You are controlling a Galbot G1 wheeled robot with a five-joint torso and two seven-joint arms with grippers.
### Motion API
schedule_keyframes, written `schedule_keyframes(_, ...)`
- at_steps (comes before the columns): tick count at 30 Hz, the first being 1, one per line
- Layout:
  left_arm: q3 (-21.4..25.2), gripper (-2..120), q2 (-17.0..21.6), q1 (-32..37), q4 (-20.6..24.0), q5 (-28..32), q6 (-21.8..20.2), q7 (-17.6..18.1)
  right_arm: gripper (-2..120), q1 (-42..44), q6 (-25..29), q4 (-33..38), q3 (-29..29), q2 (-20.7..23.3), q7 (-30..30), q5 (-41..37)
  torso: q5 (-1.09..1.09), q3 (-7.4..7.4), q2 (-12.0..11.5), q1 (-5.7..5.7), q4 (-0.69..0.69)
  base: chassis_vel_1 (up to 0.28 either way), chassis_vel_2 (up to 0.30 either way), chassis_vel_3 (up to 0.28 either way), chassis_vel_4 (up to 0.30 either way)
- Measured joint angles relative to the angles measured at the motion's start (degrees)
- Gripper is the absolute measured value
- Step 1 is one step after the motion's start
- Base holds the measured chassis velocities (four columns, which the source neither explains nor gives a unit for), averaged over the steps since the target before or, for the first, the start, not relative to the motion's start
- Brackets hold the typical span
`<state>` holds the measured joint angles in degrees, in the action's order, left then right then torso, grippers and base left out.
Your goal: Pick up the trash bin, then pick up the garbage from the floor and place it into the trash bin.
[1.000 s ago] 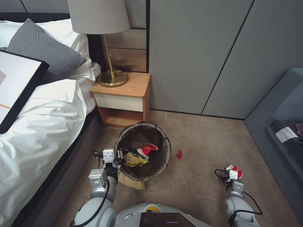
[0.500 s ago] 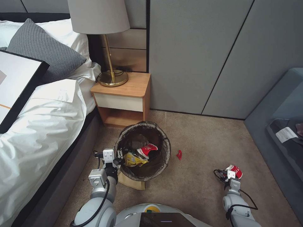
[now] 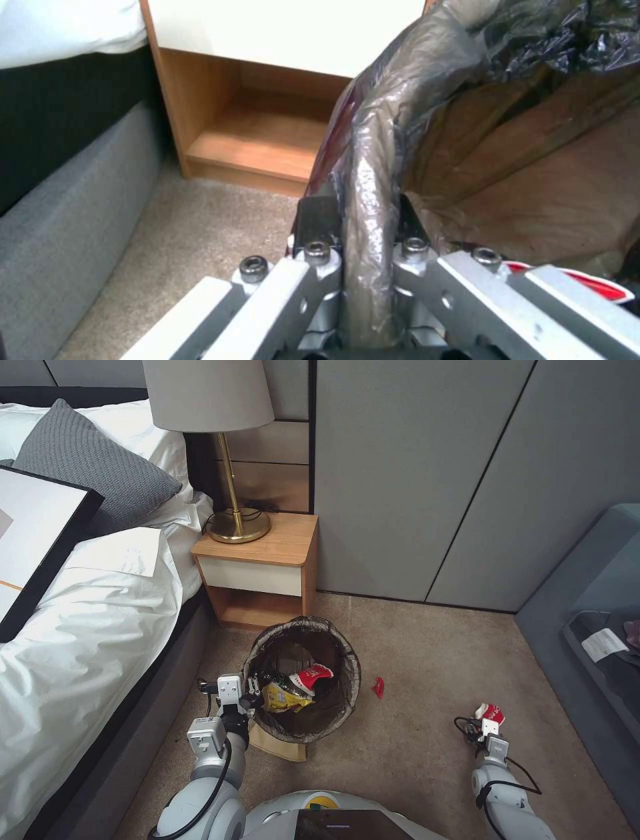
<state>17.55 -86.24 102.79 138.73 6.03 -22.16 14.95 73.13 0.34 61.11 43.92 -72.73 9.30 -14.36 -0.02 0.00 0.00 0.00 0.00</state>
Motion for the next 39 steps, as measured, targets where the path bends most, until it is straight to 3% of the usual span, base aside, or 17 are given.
schedule_keyframes(2,0.0,2,0.0,0.0,0.0,0.0,0.0,0.0,30,-0.17,0.16,-0.43,0.16,0.13,-0.2,-0.15,0.0,0.0,0.0,0.0,0.0,0.0,0.0,0.0,0.0)
schedule_keyframes(7,0.0,2,0.0,0.0,0.0,0.0,0.0,0.0,19,-0.32,0.37,-0.87,0.35,0.27,-0.45,-0.21,0.01,0.0,0.0,0.0,-0.01,0.0,0.0,0.0,0.0)
schedule_keyframes(10,0.0,2,0.0,0.0,0.0,0.0,0.0,0.0,4,-0.4,0.57,-1.01,0.49,0.3,-0.67,-0.2,0.01,0.0,0.0,0.0,0.0,0.0,0.0,0.0,0.0)
schedule_keyframes(18,0.0,2,0.0,0.0,0.0,0.0,0.0,0.0,0,-0.17,1.09,-0.51,0.57,0.04,-0.81,-0.09,0.03,0.0,0.0,0.0,0.01,0.0,0.0,0.0,0.0)
schedule_keyframes(24,0.0,2,0.0,0.0,0.0,0.0,0.0,0.0,0,1.54,2.93,3.71,0.56,-0.24,-1.01,-0.11,0.08,0.0,0.0,0.0,0.02,0.0,0.0,0.0,0.0)
schedule_keyframes(31,0.0,2,0.0,0.0,0.0,0.0,0.0,0.0,0,4.77,11.1,15.37,0.23,-0.66,-3.05,0.14,0.04,0.0,0.0,0.0,0.01,0.0,0.0,0.0,0.0)
schedule_keyframes(33,0.0,2,0.0,0.0,0.0,0.0,0.0,0.0,0,6.76,14.56,22.69,0.05,-0.71,-6.63,-1.19,0.02,0.0,0.0,0.0,0.0,0.0,0.0,0.0,0.0)
schedule_keyframes(34,0.0,2,0.0,0.0,0.0,0.0,0.0,0.0,0,6.76,14.56,22.69,0.05,-0.71,-6.63,-1.19,0.02,0.0,0.0,0.0,0.0,0.0,0.0,0.0,0.0)
schedule_keyframes(36,0.0,2,0.0,0.0,0.0,0.0,0.0,0.0,0,9.06,19.72,35.01,-0.67,-0.55,-14.78,-4.16,0.01,0.0,0.0,0.0,0.01,0.0,0.0,0.0,0.0)
schedule_keyframes(37,0.0,2,0.0,0.0,0.0,0.0,0.0,0.0,0,9.06,19.72,35.01,-0.67,-0.55,-14.78,-4.16,0.01,0.0,0.0,0.0,0.01,0.0,0.0,0.0,0.0)
schedule_keyframes(39,0.0,2,0.0,0.0,0.0,0.0,0.0,0.0,0,10.15,21.85,42.08,-1.83,-0.16,-19.91,-6.11,-0.01,0.0,0.0,0.0,0.02,0.0,0.0,0.0,0.0)
